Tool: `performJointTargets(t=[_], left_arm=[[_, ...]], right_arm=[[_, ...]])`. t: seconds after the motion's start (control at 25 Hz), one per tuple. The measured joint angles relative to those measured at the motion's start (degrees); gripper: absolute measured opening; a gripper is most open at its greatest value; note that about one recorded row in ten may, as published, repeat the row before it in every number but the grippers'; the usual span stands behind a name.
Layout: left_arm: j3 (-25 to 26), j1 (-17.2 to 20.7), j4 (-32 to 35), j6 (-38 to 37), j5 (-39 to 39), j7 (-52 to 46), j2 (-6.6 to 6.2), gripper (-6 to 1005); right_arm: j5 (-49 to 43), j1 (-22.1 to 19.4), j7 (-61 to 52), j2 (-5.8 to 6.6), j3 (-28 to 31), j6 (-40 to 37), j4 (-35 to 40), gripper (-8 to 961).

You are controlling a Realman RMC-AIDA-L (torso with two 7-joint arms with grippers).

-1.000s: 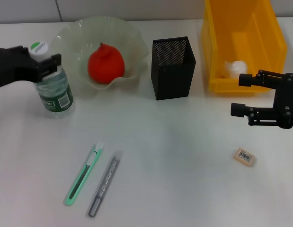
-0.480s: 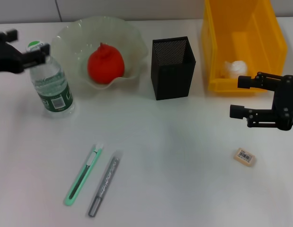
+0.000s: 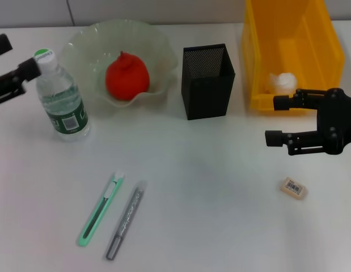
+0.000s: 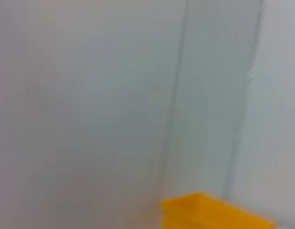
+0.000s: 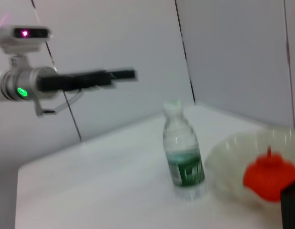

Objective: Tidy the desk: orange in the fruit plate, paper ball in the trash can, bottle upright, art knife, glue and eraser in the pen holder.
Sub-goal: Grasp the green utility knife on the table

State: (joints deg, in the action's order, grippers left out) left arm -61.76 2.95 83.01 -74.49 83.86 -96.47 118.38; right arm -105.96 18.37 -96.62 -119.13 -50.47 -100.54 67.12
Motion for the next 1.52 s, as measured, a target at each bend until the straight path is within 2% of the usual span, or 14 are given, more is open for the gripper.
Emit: performJointTargets(t=[0.04, 0.08, 0.12, 0.16, 0.28, 0.32, 0.36, 0.4, 0.52, 0.64, 0.84, 1.2, 1.4, 1.52], left_arm=[[0.0, 0.0, 0.0, 0.0, 0.0, 0.0, 0.0, 847], [10.22, -3.91, -13.3, -15.83, -3.96, 6.14, -0.16, 847], [10.22, -3.91, -13.3, -15.83, -3.96, 6.14, -0.16, 847], [18.13, -6.96, -23.06, -25.83, -2.43, 11.17, -0.57, 846], [18.13, -6.96, -23.06, -25.83, -2.43, 11.17, -0.57, 846], [24.96, -9.2, -32.23, -32.0, 0.58, 15.96, -1.51, 846], [24.96, -9.2, -32.23, -32.0, 0.58, 15.96, -1.51, 845], [27.63, -9.58, -40.27, -34.1, 8.39, 24.89, -3.26, 845], [27.72, -9.5, -40.3, -33.84, 10.84, 26.3, -3.02, 845], [27.93, -9.71, -37.84, -32.05, 17.28, 27.7, -2.09, 844], [27.75, -10.18, -22.39, -29.23, 26.44, 16.69, 0.26, 843], [25.78, -11.55, -3.94, -28.1, 31.35, -6.49, 0.44, 841], [19.27, -12.26, 4.72, -27.17, 35.27, -17.93, 0.23, 839], [11.47, -15.08, 10.37, -26.77, 45.23, -29.42, 0.21, 838]], right_arm=[[-1.41, 0.34, -3.34, 0.02, -0.67, 0.01, 2.35, 843], [-3.13, 0.72, -6.65, 0.01, -1.58, -0.1, 4.91, 843], [-4.84, 1.13, -9.51, 0.01, -2.41, -0.16, 7.28, 843], [-6.35, 1.58, -12.38, 0.03, -3.3, -0.33, 9.56, 843], [-11.97, 3.25, -19.82, 0.07, -6.43, -0.95, 16.32, 843], [-13.92, 3.81, -22.22, 0.08, -7.65, -1.06, 18.55, 843], [-16.01, 4.43, -24.64, 0.07, -9.25, -1.21, 20.83, 843], [-17.42, 5.01, -26.3, 0.07, -10.72, -1.32, 22.38, 843], [-20.4, 6.77, -28.84, 0.07, -13.96, -2.0, 24.55, 843], [-21.23, 8.29, -28.66, 0.05, -15.36, -3.92, 23.92, 842], [-20.9, 8.19, -25.14, 0.0, -15.09, -4.13, 22.26, 842], [-13.94, 5.53, -9.81, 0.01, -8.14, -3.78, 9.58, 843], [-11.4, 4.16, -0.5, 0.03, -1.48, -4.95, 3.3, 843], [-10.96, 3.43, 2.63, 0.01, 0.84, -5.02, 1.48, 843]])
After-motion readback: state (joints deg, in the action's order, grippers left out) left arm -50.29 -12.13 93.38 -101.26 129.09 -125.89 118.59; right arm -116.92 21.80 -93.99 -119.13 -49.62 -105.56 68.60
